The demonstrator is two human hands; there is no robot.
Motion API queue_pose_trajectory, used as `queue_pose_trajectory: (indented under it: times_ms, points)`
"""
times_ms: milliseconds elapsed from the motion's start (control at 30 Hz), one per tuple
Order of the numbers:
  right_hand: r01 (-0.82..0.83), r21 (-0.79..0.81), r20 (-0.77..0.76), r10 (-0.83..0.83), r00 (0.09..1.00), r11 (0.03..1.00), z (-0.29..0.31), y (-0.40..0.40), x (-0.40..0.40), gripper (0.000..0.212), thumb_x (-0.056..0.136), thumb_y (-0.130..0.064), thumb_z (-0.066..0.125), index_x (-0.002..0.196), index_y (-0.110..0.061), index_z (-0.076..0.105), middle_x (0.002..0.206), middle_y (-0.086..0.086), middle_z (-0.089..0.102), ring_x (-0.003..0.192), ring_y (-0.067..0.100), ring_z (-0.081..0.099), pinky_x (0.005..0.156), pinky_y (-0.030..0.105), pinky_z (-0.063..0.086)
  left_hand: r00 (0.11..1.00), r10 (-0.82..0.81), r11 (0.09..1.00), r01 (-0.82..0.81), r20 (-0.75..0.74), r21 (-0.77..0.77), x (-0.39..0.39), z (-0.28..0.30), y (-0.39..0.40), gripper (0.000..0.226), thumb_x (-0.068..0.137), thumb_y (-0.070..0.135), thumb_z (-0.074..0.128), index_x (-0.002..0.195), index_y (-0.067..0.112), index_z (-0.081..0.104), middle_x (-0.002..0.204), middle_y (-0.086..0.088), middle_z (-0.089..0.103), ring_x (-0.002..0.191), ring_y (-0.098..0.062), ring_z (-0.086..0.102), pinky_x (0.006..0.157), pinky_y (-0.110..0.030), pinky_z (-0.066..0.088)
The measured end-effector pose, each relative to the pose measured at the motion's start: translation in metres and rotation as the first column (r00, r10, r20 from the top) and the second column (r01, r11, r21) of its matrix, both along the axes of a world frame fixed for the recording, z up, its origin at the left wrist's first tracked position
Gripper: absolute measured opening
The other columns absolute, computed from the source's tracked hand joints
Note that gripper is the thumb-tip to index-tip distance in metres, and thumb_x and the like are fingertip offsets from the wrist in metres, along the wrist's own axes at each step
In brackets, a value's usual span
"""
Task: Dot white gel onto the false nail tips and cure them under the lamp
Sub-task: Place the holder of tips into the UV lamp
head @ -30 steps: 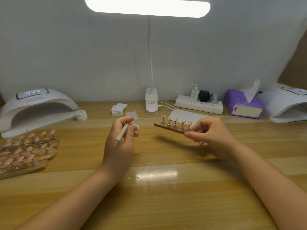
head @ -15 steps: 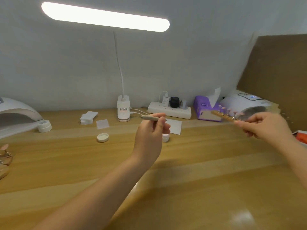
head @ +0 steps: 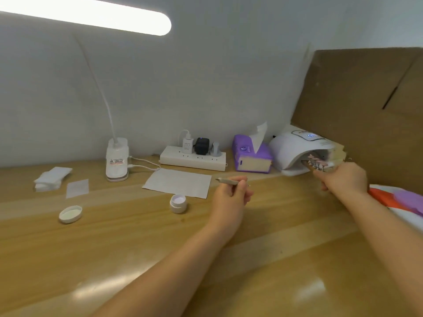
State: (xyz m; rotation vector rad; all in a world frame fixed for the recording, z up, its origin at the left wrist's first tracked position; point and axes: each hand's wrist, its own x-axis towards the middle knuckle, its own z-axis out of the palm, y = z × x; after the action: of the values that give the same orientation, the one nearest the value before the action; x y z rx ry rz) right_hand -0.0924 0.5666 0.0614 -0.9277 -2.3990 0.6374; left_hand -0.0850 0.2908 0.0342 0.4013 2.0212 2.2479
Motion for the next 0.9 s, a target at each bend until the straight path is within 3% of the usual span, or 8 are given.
queue_pose_trajectory:
  times_ms: [100,267,367,533,633,700,767,900]
  points:
    - [0.01,-0.05,0.007,-0.009,1.0,0.999,-0.006,0.007,-0.019,0.044,0.084,-0.042,0.067,0.07,0.0,0.068,0.065,0.013,0.069,0.072,0.032,0.068,0.073,0.041,0.055,1.0,0.026,0.999,-0.027,0.003,0.02,-0.007,-0.006,0.008,0.018,0.101,0.02,0.047,0.092,0.03,0.058,0.082,-0.002,0.066,0.082,-0.016,0.063,0.083,-0.032,0.055]
    - [0.098,-0.003,0.067,-0.098,0.993,0.995,-0.016,0.015,-0.037,0.045,0.081,-0.013,0.073,0.114,0.014,0.057,0.078,0.02,0.062,0.082,0.029,0.062,0.069,0.037,0.049,0.995,0.059,0.986,-0.07,0.079,0.153,-0.009,-0.012,0.016,0.017,0.101,0.012,0.046,0.092,0.018,0.06,0.073,-0.004,0.06,0.067,-0.014,0.057,0.064,-0.023,0.05]
    - [0.086,0.046,0.072,-0.089,0.993,0.995,-0.022,0.016,-0.045,0.03,0.089,-0.015,0.062,0.107,0.008,0.057,0.109,0.029,0.061,0.106,0.04,0.059,0.086,0.043,0.046,0.989,0.073,0.968,-0.101,0.13,0.229,-0.006,-0.014,0.01,0.016,0.1,0.014,0.047,0.093,0.014,0.062,0.071,-0.003,0.059,0.061,-0.01,0.056,0.062,-0.023,0.05]
    - [0.02,-0.035,0.048,-0.019,0.999,0.999,-0.032,0.024,-0.063,0.052,0.088,-0.043,0.064,0.107,0.005,0.064,0.11,0.026,0.062,0.102,0.038,0.059,0.084,0.035,0.043,0.993,0.105,0.968,-0.114,0.052,0.224,0.004,-0.013,0.002,0.016,0.099,0.013,0.048,0.093,0.014,0.063,0.072,-0.003,0.06,0.061,-0.008,0.058,0.06,-0.02,0.052]
    - [0.027,-0.1,0.038,-0.023,0.999,0.995,-0.032,0.026,-0.074,0.046,0.086,-0.035,0.069,0.105,0.007,0.066,0.102,0.025,0.062,0.096,0.034,0.058,0.076,0.031,0.039,0.992,0.129,0.975,-0.129,0.012,0.183,0.002,-0.015,0.0,0.016,0.099,0.015,0.048,0.096,0.015,0.064,0.075,-0.004,0.061,0.062,-0.006,0.059,0.069,-0.025,0.052]
    - [0.029,-0.194,-0.002,-0.03,1.0,0.981,-0.032,0.027,-0.08,0.036,0.082,-0.029,0.075,0.088,0.004,0.064,0.079,0.017,0.056,0.074,0.027,0.053,0.059,0.024,0.037,0.989,0.148,0.974,-0.148,0.015,0.171,0.0,-0.015,-0.002,0.016,0.099,0.017,0.049,0.098,0.016,0.065,0.077,-0.006,0.062,0.061,-0.007,0.06,0.068,-0.022,0.053]
    - [0.009,-0.25,-0.061,-0.026,0.998,0.968,-0.034,0.03,-0.084,0.033,0.078,-0.023,0.078,0.067,-0.006,0.052,0.068,0.011,0.048,0.067,0.024,0.045,0.046,0.02,0.033,0.986,0.165,0.971,-0.167,0.029,0.169,-0.001,-0.015,-0.004,0.017,0.099,0.019,0.048,0.098,0.016,0.065,0.079,-0.007,0.062,0.06,-0.007,0.061,0.063,-0.017,0.052]
    - [-0.016,-0.22,-0.124,-0.012,0.992,0.975,-0.032,0.027,-0.082,0.026,0.083,-0.026,0.071,0.079,-0.008,0.052,0.074,0.016,0.054,0.074,0.025,0.052,0.068,0.037,0.044,0.985,0.158,0.973,-0.167,0.065,0.157,-0.002,-0.015,-0.005,0.018,0.099,0.02,0.048,0.098,0.016,0.065,0.081,-0.009,0.062,0.059,-0.007,0.06,0.062,-0.018,0.052]
